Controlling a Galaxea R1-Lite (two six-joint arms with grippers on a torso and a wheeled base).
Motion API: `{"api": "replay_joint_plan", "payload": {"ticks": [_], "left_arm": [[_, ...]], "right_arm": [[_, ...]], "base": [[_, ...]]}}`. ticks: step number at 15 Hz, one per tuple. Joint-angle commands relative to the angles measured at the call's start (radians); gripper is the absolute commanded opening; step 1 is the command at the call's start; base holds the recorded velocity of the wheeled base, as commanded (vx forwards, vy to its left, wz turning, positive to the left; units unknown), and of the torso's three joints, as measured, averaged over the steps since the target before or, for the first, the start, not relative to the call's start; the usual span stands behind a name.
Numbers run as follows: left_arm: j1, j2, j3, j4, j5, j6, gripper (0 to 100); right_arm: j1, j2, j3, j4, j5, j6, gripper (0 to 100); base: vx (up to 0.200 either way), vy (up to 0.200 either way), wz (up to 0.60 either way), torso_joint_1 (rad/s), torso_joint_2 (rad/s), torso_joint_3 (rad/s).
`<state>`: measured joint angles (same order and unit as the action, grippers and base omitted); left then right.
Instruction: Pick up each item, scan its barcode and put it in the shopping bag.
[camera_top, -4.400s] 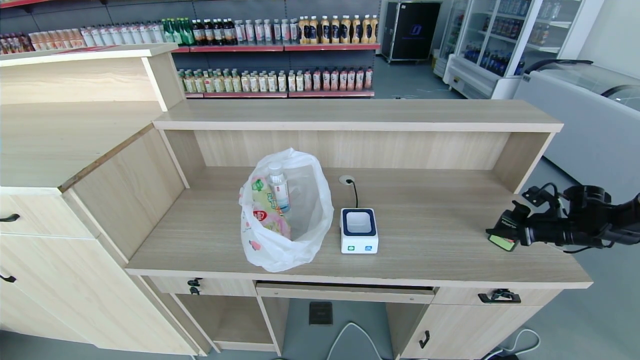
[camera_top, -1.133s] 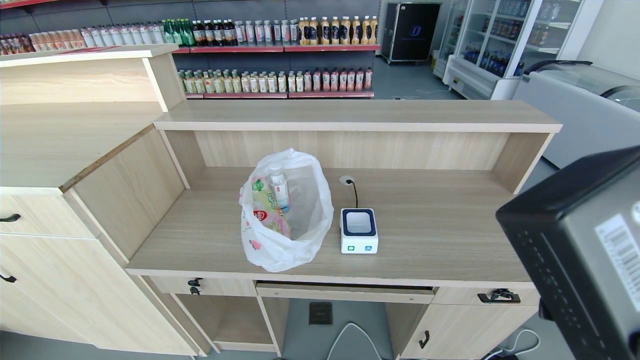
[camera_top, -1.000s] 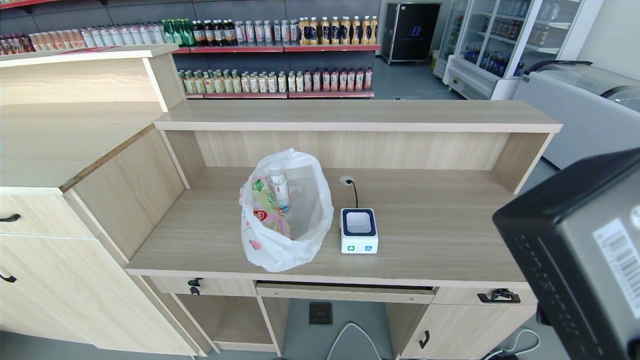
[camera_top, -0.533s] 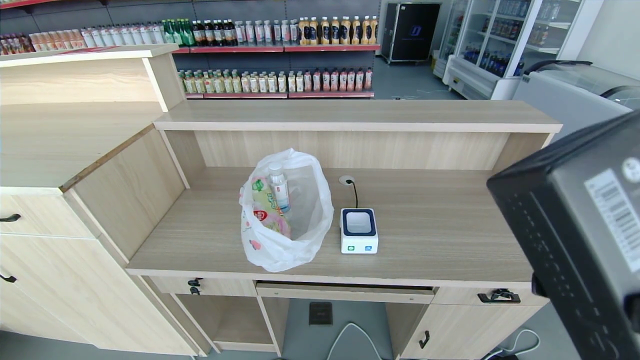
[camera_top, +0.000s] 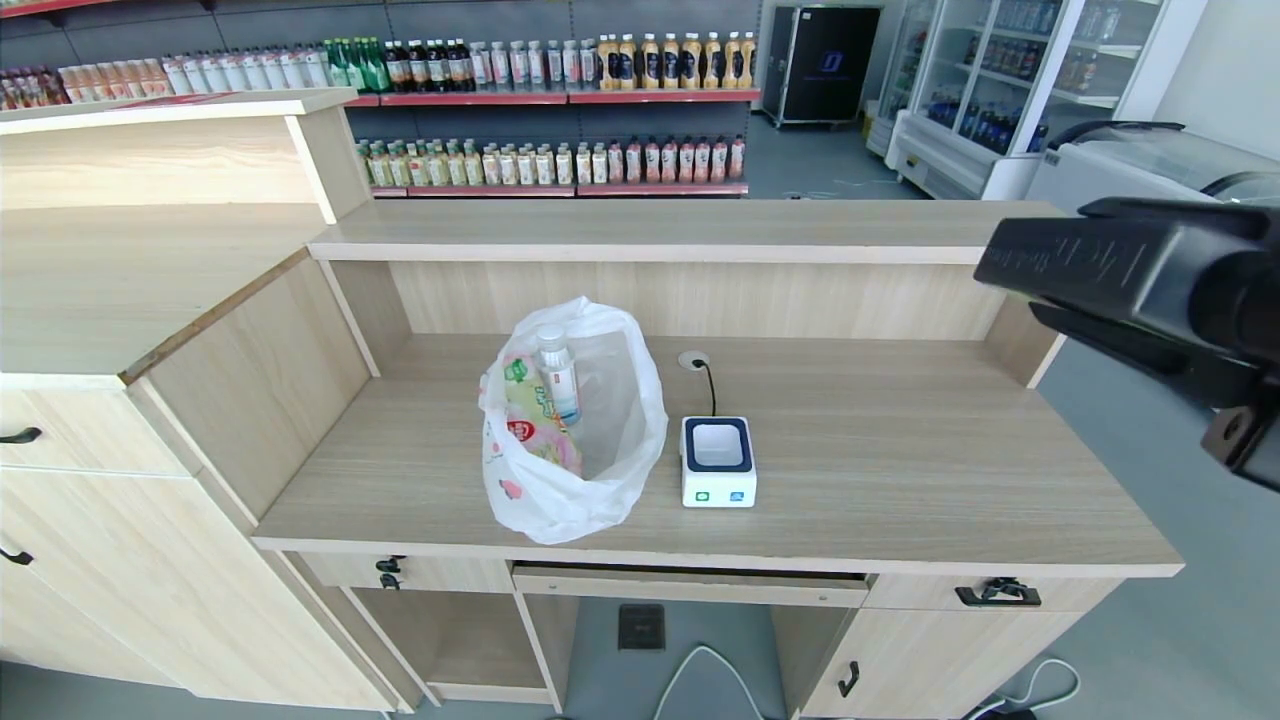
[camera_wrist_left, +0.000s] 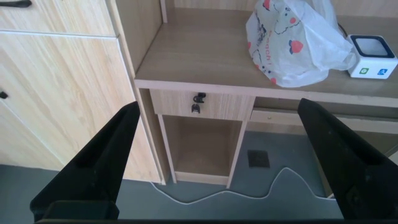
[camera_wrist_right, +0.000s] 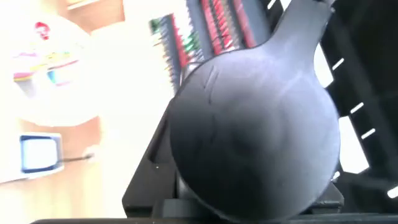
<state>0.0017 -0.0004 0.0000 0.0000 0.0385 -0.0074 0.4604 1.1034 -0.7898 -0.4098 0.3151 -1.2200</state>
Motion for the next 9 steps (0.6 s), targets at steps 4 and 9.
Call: {"api": "replay_joint_plan", "payload": {"ticks": [4,9], "left_arm": [[0.000,0.000,0.000,0.000,0.000,0.000,100],[0.000,0.000,0.000,0.000,0.000,0.000,100]], "right_arm": [[-0.620,0.102,-0.299,0.712,0.121,0.487,0],[-0.726,0.170,-0.332,0.767,0.128,0.741,0]], "base": [[0.000,0.000,0.00,0.000,0.00,0.000],[0.000,0.000,0.00,0.000,0.00,0.000]]}}
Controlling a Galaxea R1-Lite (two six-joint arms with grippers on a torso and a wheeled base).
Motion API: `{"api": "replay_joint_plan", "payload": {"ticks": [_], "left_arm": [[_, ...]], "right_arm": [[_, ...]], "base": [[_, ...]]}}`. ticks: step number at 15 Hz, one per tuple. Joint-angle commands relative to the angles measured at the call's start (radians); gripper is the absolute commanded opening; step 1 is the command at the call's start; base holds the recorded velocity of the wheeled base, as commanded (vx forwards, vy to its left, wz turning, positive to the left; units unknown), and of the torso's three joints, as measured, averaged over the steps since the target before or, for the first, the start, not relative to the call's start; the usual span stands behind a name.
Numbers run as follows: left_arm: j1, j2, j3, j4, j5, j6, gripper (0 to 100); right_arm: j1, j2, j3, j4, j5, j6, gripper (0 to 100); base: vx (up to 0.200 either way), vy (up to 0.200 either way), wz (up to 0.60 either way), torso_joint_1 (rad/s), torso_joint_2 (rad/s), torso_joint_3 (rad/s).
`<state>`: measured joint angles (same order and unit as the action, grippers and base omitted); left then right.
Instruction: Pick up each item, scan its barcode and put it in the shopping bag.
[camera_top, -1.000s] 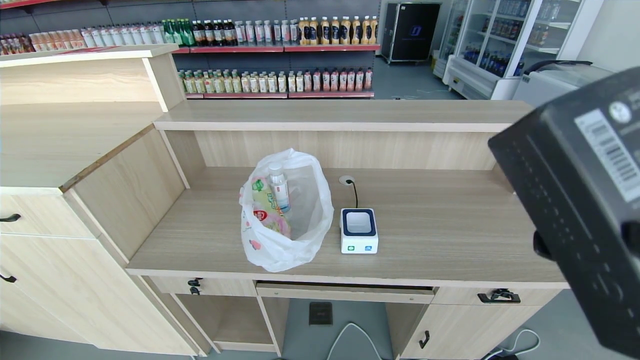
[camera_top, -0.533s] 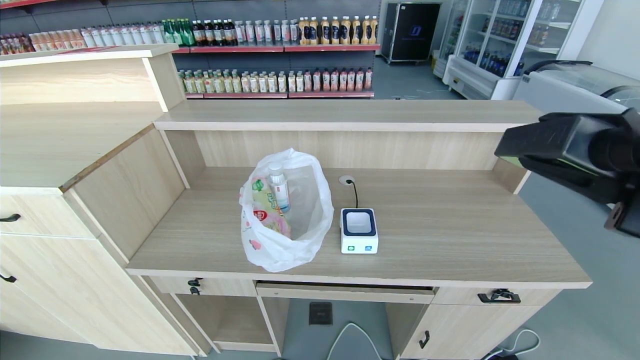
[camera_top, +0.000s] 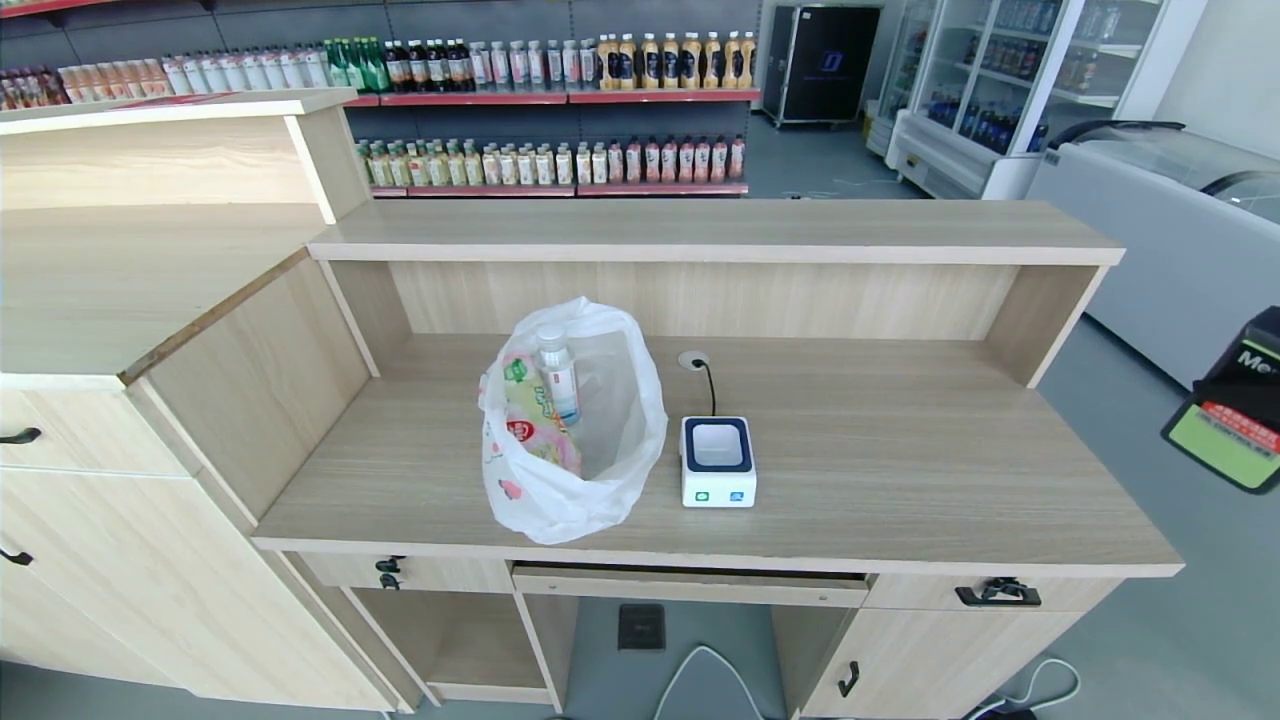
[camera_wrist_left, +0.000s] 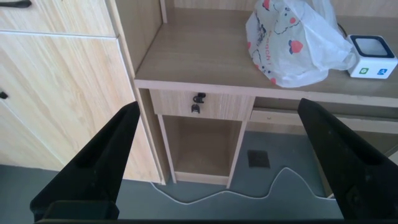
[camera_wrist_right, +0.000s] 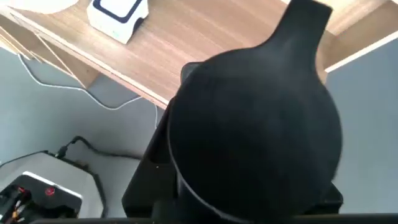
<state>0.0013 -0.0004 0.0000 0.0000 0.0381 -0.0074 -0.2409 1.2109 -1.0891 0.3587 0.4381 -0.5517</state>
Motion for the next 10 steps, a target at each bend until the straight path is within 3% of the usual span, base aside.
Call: {"api": "replay_joint_plan", "payload": {"ticks": [1,2,4,6,8,10], "left_arm": [[0.000,0.000,0.000,0.000,0.000,0.000,100],[0.000,0.000,0.000,0.000,0.000,0.000,100],[0.000,0.000,0.000,0.000,0.000,0.000,100],[0.000,0.000,0.000,0.000,0.000,-0.002,100],[0.000,0.000,0.000,0.000,0.000,0.000,100],[0.000,0.000,0.000,0.000,0.000,0.000,100]], "right_arm": [[-0.025,0.065,-0.032,-0.003,0.007,0.073,0],[-0.025,0.067,-0.034,-0.026,0.034,0.081,0],[-0.023,0.067,-0.026,-0.060,0.136,0.121,0],[-0.014,0.075,-0.026,-0.107,0.137,0.167,0],[0.037,0.096,-0.038,-0.198,0.137,0.334,0],[0.074,0.116,-0.044,-0.216,0.137,0.424,0]], "base": [[0.000,0.000,0.00,0.000,0.00,0.000],[0.000,0.000,0.00,0.000,0.00,0.000],[0.000,0.000,0.60,0.002,0.00,0.007],[0.000,0.000,0.60,0.002,0.00,0.005],[0.000,0.000,0.60,0.007,0.00,-0.002],[0.000,0.000,0.00,0.000,0.00,0.000]]}}
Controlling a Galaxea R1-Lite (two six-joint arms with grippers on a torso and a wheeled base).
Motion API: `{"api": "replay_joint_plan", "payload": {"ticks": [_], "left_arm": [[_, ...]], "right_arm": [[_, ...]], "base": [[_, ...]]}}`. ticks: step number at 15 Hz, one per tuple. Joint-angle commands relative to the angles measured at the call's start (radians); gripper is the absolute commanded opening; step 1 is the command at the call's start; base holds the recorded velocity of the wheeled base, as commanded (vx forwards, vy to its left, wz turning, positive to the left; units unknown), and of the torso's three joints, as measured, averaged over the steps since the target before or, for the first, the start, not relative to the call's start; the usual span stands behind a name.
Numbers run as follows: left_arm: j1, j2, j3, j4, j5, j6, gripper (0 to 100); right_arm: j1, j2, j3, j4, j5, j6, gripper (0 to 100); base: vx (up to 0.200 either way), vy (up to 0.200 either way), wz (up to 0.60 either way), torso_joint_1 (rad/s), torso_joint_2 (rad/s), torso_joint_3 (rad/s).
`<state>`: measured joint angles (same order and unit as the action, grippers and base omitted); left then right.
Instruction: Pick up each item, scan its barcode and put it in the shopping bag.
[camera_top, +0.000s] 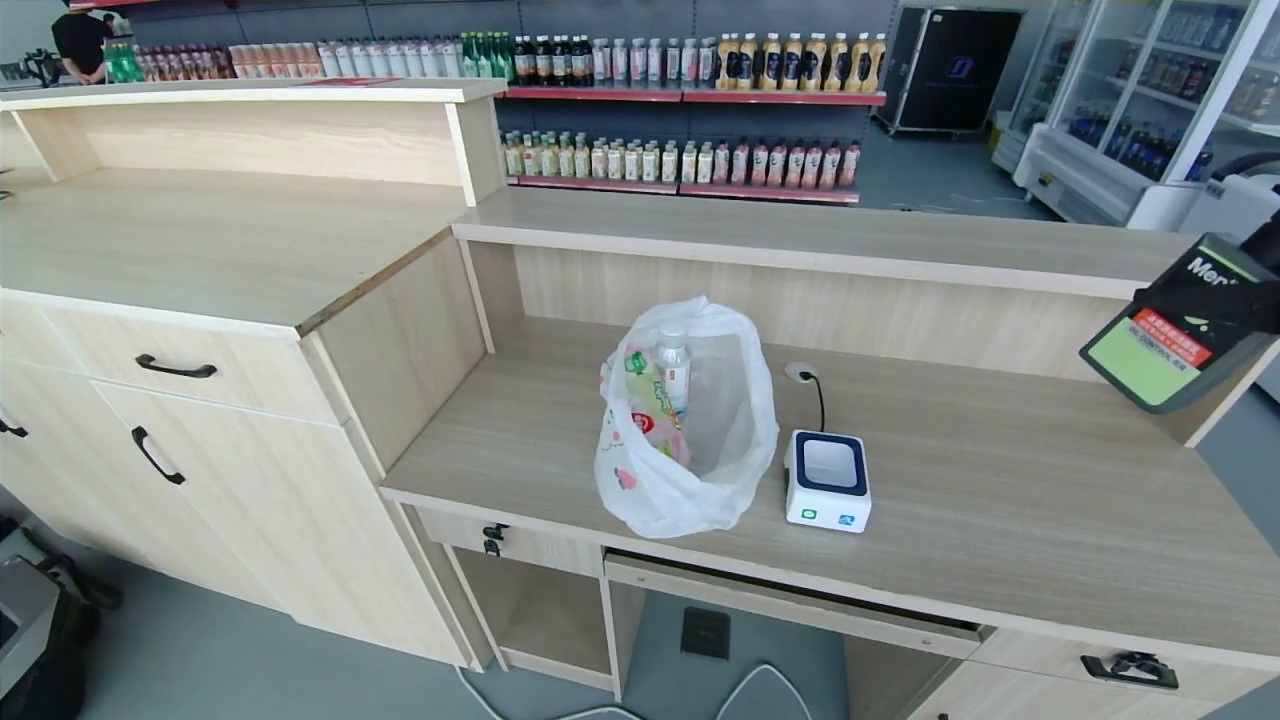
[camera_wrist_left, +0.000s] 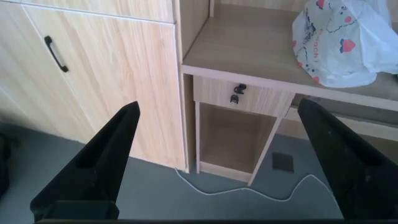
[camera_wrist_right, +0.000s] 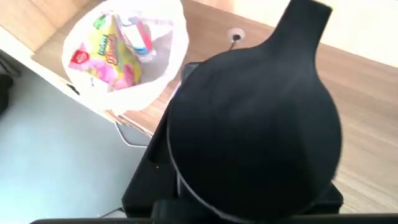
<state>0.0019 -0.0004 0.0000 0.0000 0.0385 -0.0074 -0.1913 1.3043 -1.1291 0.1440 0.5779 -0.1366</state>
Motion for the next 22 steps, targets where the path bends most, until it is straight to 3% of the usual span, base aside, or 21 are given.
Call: {"api": "replay_joint_plan", "payload": {"ticks": [1,4,5,8,17,22], "left_arm": [[0.000,0.000,0.000,0.000,0.000,0.000,100],[0.000,0.000,0.000,0.000,0.000,0.000,100],[0.000,0.000,0.000,0.000,0.000,0.000,100],[0.000,0.000,0.000,0.000,0.000,0.000,100],[0.000,0.000,0.000,0.000,0.000,0.000,100],[0.000,0.000,0.000,0.000,0.000,0.000,100]], "right_arm": [[0.027,0.026,-0.001,-0.001,-0.001,0.014,0],[0.030,0.082,0.023,-0.043,0.132,0.215,0],[0.027,0.130,0.029,-0.136,0.197,0.334,0],[0.024,0.283,0.046,-0.373,0.224,0.519,0],[0.019,0.477,0.103,-0.428,0.237,0.562,0],[0.016,0.556,0.126,-0.526,0.235,0.543,0]], "base": [[0.000,0.000,0.00,0.000,0.00,0.000],[0.000,0.000,0.00,0.000,0.00,0.000],[0.000,0.000,0.00,0.000,0.00,0.000],[0.000,0.000,0.00,0.000,0.00,0.000],[0.000,0.000,0.00,0.000,0.00,0.000],[0.000,0.000,0.00,0.000,0.00,0.000]]}}
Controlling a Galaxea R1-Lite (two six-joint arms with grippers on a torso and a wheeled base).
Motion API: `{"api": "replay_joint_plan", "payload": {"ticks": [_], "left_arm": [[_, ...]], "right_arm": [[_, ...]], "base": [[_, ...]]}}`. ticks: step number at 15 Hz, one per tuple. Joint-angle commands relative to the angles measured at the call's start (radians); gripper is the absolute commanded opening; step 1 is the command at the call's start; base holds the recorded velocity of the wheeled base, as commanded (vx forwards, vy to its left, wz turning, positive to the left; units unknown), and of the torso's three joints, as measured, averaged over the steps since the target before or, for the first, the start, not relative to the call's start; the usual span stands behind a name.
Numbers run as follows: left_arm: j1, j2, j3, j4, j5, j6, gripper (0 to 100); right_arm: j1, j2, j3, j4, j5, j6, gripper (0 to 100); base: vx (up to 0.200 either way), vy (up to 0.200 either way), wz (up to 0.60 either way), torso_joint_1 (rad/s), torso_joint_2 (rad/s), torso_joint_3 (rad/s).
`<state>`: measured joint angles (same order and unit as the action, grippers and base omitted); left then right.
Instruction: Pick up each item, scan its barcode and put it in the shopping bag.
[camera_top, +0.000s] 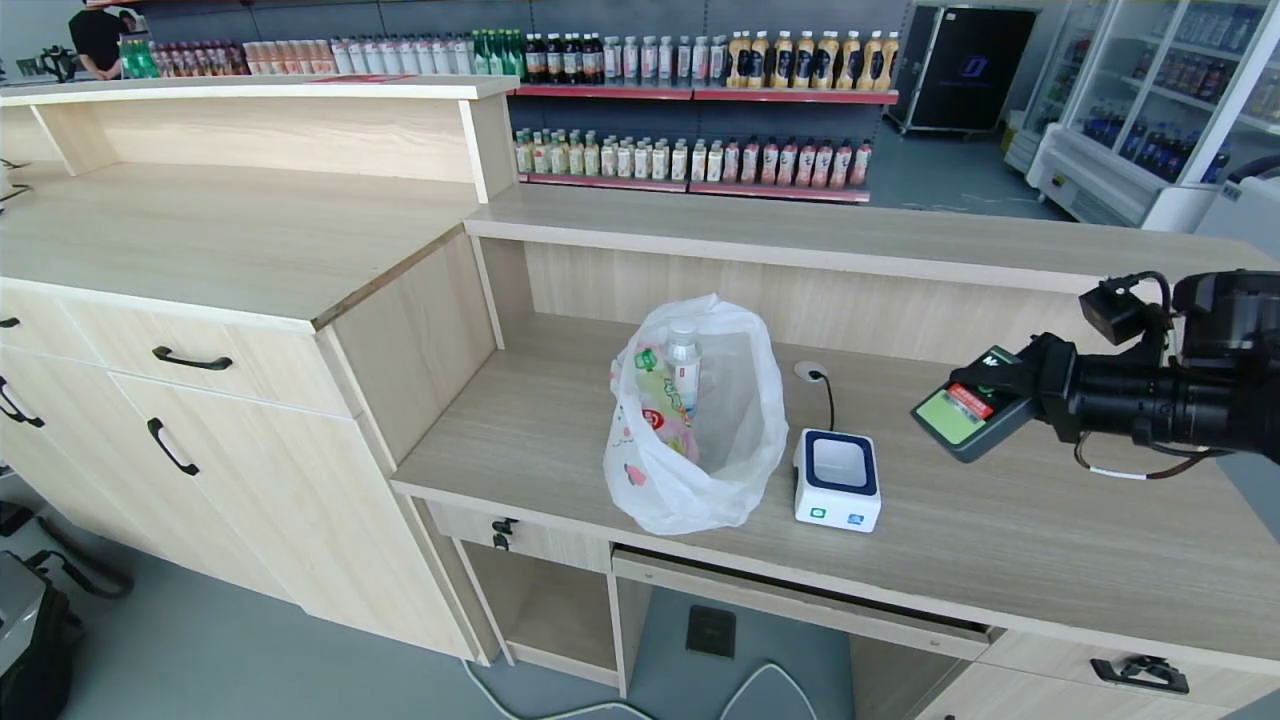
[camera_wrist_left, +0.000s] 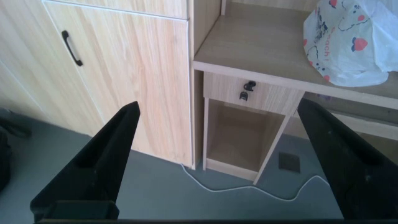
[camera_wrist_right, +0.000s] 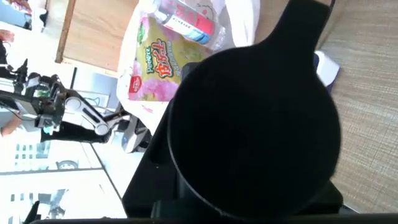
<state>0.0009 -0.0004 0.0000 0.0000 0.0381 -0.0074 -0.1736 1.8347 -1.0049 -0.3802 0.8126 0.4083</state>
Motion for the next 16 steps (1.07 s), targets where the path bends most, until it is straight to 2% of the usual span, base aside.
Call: {"api": "replay_joint_plan", "payload": {"ticks": [1,3,8,16], "left_arm": [[0.001,0.000,0.000,0.000,0.000,0.000,100],[0.001,0.000,0.000,0.000,0.002,0.000,100],[0.001,0.000,0.000,0.000,0.000,0.000,100],[0.001,0.000,0.000,0.000,0.000,0.000,100]], "right_arm": [[-0.012,0.049,0.012,-0.008,0.000,-0.049,0],[-0.023,0.058,0.032,-0.012,0.004,-0.109,0],[-0.018,0.086,0.068,-0.137,0.025,-0.109,0],[0.045,0.175,0.055,-0.281,0.042,-0.103,0]], "base": [[0.000,0.000,0.00,0.000,0.00,0.000],[0.000,0.000,0.00,0.000,0.00,0.000],[0.000,0.000,0.00,0.000,0.00,0.000],[0.000,0.000,0.00,0.000,0.00,0.000]]}}
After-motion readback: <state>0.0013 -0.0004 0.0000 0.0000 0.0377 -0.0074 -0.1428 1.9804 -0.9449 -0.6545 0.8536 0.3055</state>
